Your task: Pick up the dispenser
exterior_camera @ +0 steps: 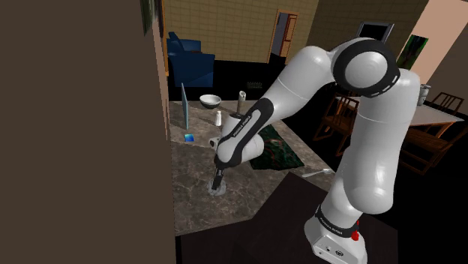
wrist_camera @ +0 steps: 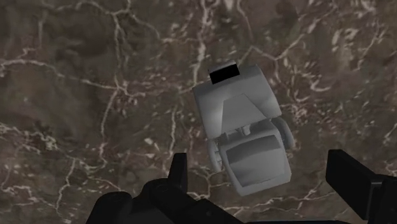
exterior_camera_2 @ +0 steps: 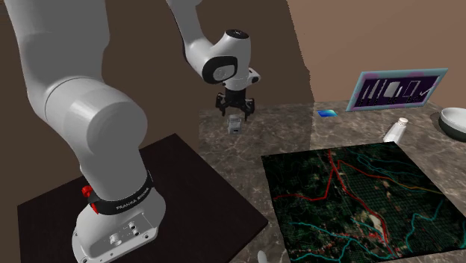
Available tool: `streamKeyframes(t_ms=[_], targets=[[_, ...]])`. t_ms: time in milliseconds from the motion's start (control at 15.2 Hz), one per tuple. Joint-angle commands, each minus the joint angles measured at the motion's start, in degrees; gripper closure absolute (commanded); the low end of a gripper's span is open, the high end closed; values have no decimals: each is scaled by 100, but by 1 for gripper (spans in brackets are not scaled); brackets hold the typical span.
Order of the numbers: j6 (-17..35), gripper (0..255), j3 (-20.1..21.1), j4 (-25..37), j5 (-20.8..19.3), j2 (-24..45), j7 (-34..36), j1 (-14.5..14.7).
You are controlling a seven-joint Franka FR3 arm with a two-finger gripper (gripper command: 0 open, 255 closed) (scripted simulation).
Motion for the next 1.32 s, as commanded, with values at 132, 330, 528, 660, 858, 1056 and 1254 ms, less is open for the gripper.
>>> streamKeyframes(t_ms=[132,330,528,660,858,1056,1254], targets=[[332,0,225,95,354,419,-341,-159],[320,255,222,93,336,407,-328,-161],[321,255,222,91,336,405,-324,-158],[323,255,223,91,338,407,-327,-160],[329,255,229,86,345,408,-332,-163],[187,255,117,48,204,231,-195,-80],[-33,255,-33,-9,-27,-47,22,25]])
